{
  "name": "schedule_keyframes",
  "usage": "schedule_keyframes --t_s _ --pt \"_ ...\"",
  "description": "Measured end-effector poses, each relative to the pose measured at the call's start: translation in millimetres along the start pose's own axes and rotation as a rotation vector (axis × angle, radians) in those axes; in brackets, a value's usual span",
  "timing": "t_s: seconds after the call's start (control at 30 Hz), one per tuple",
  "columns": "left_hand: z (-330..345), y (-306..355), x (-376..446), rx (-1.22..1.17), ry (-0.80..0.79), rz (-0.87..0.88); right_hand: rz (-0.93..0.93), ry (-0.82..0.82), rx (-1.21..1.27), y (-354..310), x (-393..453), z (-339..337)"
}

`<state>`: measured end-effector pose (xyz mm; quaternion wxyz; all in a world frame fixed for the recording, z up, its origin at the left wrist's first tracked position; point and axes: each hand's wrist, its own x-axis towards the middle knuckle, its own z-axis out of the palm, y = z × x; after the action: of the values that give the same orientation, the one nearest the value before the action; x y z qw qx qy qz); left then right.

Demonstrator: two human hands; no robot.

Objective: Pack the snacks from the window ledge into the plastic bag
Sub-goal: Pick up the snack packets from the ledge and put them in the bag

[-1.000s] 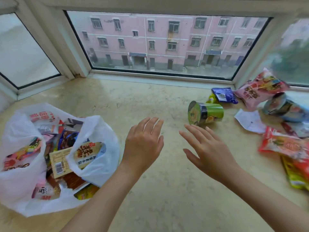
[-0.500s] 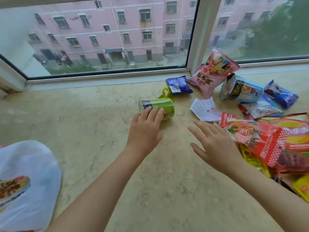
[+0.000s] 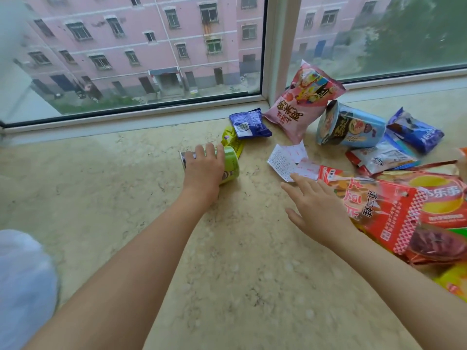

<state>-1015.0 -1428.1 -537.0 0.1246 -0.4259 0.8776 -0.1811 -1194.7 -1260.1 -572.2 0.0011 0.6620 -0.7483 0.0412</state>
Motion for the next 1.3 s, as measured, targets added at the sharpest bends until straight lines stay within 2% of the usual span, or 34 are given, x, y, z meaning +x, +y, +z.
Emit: schedule_keyframes --t_s 0.1,0.2,0.27,0.3,0.33,0.4,0.43,0.5,0.57,0.67,0.8,1.0,1.2,1.3 --pt "8 -6 3 -0.010 0.029 0.058 0.010 -0.039 0.009 -6 20 4" --pt "18 -26 0 -0.055 0.182 0.239 -0.009 -0.055 0.050 -19 47 6" --pt "24 -45 -8 -0.141 0.225 0.376 -0.008 -0.050 0.081 -27 66 7" --pt "27 -52 -13 -0.209 0.289 0.386 0.011 -0.044 0.108 -31 75 8" --pt "31 -56 -18 -0.316 0.374 0.326 0.039 -0.034 0.139 -34 85 9" --pt "34 -48 -28 -0.595 0.463 0.029 0.092 -0.025 0.192 -37 106 11" --pt "33 -40 -29 -0.741 0.437 -0.175 0.109 -0.030 0.198 -39 116 13" --pt "30 -26 -24 -0.918 0.268 -0.575 0.126 -0.048 0.160 -42 134 16" --pt "34 -19 -16 -0.914 0.177 -0.739 0.135 -0.050 0.100 -45 148 18" --pt "45 -22 -6 -0.896 0.281 -0.665 0.145 -0.042 0.042 -48 163 26" --pt "53 -34 5 -1.008 0.385 -0.504 0.171 -0.060 0.021 -48 178 35" --pt "57 -32 10 -1.075 0.249 -0.633 0.254 -0.088 -0.031 -44 200 37" --pt "61 -34 8 -1.081 0.312 -0.651 0.322 -0.193 0.000 -38 218 34" --pt "62 -33 8 -1.067 0.333 -0.646 0.333 -0.169 0.000 -39 220 33"
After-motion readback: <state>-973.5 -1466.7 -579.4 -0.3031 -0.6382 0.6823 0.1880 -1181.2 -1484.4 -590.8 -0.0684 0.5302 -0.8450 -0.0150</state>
